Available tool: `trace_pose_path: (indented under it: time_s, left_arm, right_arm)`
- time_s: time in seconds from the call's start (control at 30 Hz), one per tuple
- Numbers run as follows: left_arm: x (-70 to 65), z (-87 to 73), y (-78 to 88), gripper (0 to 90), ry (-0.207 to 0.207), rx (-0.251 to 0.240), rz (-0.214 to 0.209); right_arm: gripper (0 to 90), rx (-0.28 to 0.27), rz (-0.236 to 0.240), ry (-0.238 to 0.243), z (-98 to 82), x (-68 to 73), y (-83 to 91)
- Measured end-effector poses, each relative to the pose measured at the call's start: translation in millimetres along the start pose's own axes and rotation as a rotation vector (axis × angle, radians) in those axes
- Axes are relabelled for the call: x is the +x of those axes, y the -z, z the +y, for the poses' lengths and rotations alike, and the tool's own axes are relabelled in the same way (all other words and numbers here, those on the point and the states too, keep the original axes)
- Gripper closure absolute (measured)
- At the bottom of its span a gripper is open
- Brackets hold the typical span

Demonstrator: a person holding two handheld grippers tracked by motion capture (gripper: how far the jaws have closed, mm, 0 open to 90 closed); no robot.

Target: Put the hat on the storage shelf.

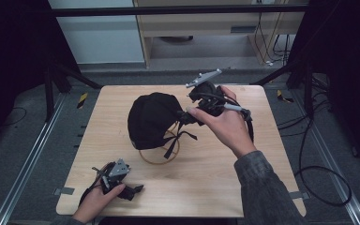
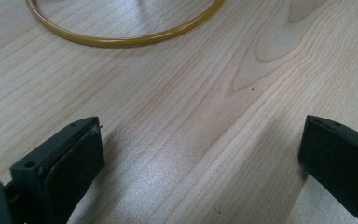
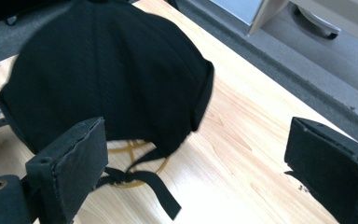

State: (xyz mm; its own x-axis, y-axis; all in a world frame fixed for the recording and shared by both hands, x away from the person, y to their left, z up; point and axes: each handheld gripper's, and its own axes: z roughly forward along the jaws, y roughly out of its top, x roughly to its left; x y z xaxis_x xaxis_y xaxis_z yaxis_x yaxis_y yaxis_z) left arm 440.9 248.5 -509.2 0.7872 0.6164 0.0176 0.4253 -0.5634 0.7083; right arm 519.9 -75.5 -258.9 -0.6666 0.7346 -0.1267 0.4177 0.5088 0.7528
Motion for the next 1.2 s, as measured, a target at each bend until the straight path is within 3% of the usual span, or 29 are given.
trace_pose_path:
  time_s: [0.33,0.6,0.73,1.0,1.2]
  left_arm:
    - [-0.2,-0.1,-0.1,0.0,0.001,-0.001,0.001]
    - [-0.2,-0.1,-0.1,0.0,0.001,-0.002,0.001]
    - [-0.3,-0.2,0.2,0.0,0.000,0.001,0.001]
    - [-0.3,-0.3,0.3,0.0,-0.001,0.001,0.000]
    - [-0.6,-0.4,0.4,0.0,0.000,0.001,0.001]
  right_arm:
    - [7.9,0.004,-0.043,-0.039,-33.4,-14.0,7.5]
    - [9.0,-0.006,-0.066,-0.033,-65.4,-24.8,11.5]
    - [9.0,0.000,-0.092,-0.050,-85.9,-31.3,9.0]
    - [9.4,0.052,-0.087,-0.082,-123.3,-40.3,-1.4]
    - [11.0,0.058,-0.077,-0.115,-148.9,-44.0,-12.3]
